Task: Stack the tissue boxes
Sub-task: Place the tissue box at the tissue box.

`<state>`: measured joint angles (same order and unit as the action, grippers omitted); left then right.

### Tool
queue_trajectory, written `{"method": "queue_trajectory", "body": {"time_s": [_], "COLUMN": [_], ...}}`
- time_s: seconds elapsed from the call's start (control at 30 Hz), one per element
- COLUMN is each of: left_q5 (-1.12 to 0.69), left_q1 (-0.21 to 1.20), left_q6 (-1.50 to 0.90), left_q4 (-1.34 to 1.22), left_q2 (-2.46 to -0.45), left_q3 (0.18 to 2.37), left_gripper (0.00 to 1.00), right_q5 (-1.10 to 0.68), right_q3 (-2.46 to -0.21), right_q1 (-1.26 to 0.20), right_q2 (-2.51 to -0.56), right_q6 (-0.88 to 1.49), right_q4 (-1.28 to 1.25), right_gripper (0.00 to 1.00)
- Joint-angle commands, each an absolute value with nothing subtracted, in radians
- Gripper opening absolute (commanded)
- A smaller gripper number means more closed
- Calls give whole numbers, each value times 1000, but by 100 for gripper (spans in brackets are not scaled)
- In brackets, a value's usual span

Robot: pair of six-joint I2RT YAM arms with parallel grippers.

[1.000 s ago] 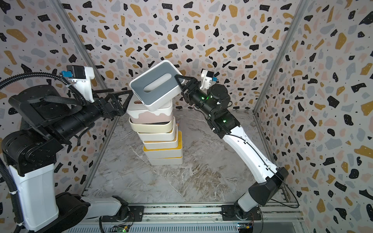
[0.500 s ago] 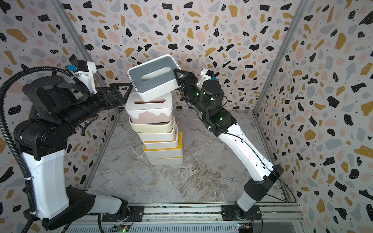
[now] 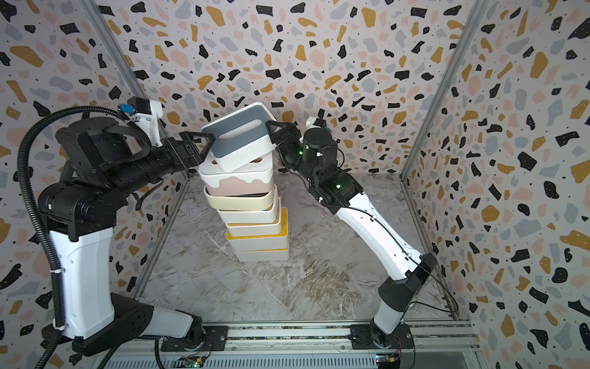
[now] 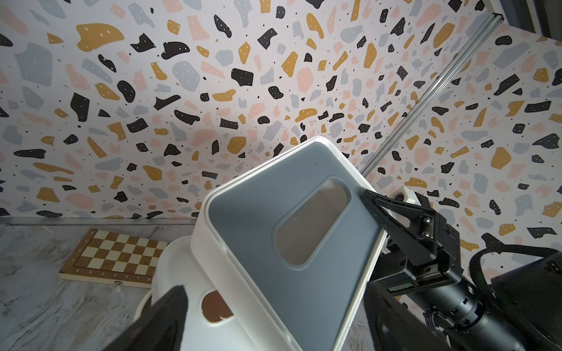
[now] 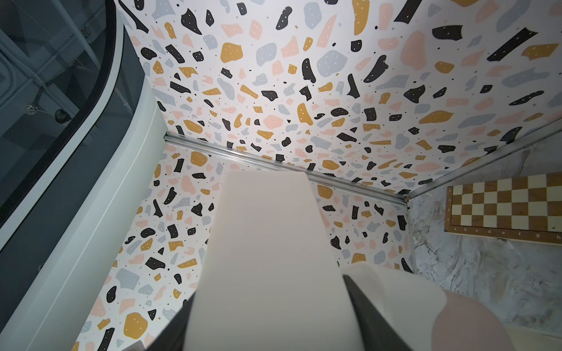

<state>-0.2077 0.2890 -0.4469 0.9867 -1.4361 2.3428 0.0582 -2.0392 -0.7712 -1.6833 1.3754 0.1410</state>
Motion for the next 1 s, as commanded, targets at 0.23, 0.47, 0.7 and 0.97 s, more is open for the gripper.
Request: {"method": "queue_trajectory", "body": {"time_s": [0.23, 0.47, 0.7, 0.97], "left_q5": [-243, -249, -248, -246], "left_q1": [273, 267, 260, 259], "left_q6": [-468, -478, -475, -474], "left_q4": [928, 930, 934, 930], "left_q2": [-1447, -1461, -1462, -1463], "left_q3": [2321, 2319, 2307, 2292], "left_gripper": [90, 89, 89, 88], "right_q5": [37, 6, -1, 1], "right_q3": [-2138, -2155, -2147, -2094], "right_q1": [-782, -782, -782, -787], "right_q2": [-1665, -1670, -1663, -1619], "right_q6": [1325, 1317, 1302, 1276], "right_q4": [152, 189, 207, 207], "right_gripper": [57, 63, 70, 79]}}
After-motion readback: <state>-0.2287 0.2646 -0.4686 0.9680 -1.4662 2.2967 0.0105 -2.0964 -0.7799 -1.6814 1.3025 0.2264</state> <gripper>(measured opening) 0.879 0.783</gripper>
